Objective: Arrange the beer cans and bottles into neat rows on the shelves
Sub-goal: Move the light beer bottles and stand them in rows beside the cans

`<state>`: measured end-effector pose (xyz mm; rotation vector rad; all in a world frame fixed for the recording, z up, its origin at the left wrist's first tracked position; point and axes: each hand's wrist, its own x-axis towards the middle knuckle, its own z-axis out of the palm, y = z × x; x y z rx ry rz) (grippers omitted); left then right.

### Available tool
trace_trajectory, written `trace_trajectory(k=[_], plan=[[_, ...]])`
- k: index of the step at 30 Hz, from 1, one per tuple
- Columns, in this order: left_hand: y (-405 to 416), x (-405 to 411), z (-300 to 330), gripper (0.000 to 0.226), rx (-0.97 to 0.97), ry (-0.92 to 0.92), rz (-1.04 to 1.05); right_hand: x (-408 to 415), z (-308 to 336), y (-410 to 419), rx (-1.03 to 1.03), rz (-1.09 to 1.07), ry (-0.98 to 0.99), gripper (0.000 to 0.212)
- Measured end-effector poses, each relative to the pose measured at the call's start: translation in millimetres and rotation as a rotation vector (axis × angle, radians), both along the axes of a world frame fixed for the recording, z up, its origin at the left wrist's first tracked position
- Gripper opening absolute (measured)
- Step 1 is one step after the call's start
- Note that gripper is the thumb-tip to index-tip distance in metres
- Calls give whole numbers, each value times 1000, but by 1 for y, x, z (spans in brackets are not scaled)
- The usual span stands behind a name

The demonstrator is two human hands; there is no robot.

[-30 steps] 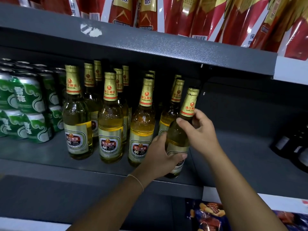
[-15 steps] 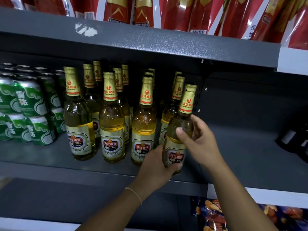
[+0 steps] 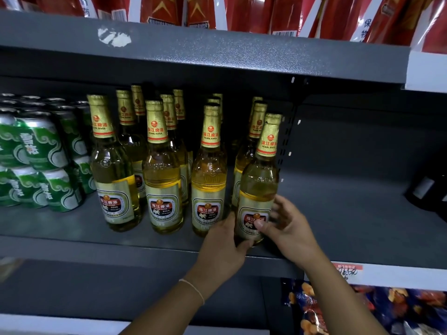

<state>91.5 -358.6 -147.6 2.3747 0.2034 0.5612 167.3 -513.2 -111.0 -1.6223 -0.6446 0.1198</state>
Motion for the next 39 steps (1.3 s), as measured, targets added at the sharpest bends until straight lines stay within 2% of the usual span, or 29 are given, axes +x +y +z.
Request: trace_trajectory(k=[6,10,23,36,39], plan=[[2,1,-4,62,-29,-10,35,2,-5,8,3,-20,14,63],[0,4,-6,69,-33,-24,68,4,-6,10,11,-16,15,61],[-7,7,-10,76,-16,-28,142,6,-18,16,33,-15,-15,71],[-7,1,-10,75,-45,-32,146,4,-19,14,-9,-6,-59,69],[-4,-4,-7,68,-39,-45,118,4,-20,15,-21,-13,-61,68]])
